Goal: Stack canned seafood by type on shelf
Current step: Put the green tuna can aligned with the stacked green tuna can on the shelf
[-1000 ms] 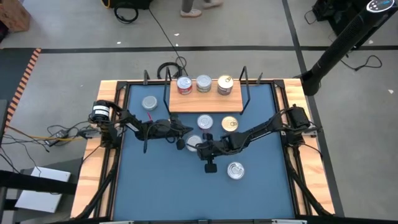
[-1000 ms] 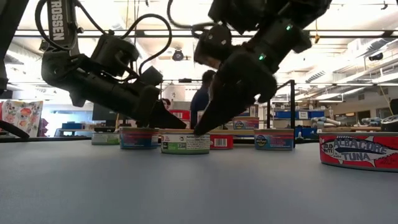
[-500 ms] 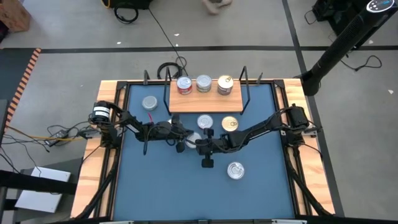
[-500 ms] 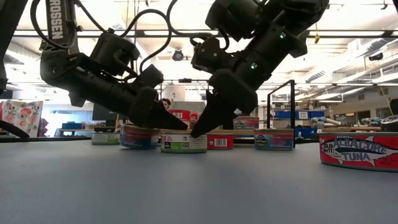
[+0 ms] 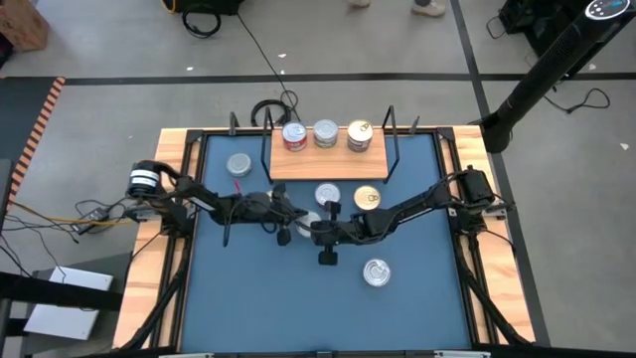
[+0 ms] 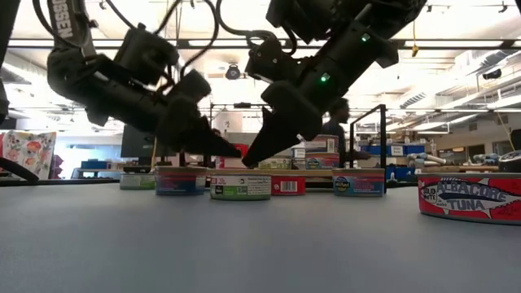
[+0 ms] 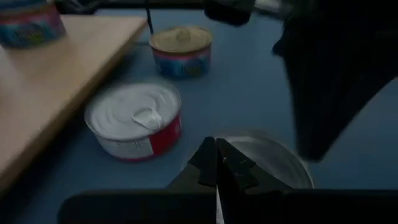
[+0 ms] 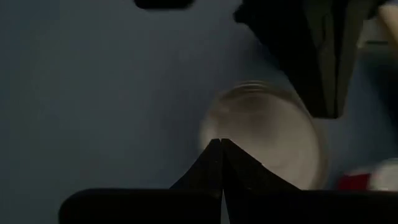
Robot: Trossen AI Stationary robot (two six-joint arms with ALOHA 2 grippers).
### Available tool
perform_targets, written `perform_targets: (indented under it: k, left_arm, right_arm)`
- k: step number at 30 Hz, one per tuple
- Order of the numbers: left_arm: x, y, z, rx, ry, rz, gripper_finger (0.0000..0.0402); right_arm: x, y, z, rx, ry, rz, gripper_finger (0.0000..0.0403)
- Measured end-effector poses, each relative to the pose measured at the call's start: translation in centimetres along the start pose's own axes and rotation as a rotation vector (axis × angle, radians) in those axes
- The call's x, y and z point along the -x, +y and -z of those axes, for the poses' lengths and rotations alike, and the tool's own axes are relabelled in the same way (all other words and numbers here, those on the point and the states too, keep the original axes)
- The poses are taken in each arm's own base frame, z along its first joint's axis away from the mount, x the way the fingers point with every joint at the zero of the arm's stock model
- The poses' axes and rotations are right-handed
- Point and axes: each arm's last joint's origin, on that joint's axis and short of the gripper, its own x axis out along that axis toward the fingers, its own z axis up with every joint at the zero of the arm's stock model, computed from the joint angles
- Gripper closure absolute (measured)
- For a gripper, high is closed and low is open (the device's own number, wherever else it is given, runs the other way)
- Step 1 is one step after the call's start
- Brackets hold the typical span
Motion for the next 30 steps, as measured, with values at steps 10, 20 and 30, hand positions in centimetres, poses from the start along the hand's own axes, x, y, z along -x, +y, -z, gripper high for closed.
perform_targets:
  k: [10,20,30]
  left_arm:
    - [1.4,0.1,-2.6,-0.001,-0.089,0.02,0.0402]
    - [1.5,-0.1,-2.8,0.053,-0.098,0.08,0.0402]
    - [1.4,-2.2,-3.3,0.053,-0.113,0.137,0.0401]
  right_arm:
    - [-1.1,-2.5,0.1,-0.042,0.023,-0.019,0.0394]
    - [-0.2,-0.8,0.8,-0.062,0.129,-0.189,0.0394]
    - [3.1,1.7,1.2,-0.053,0.227,-0.292,0.0394]
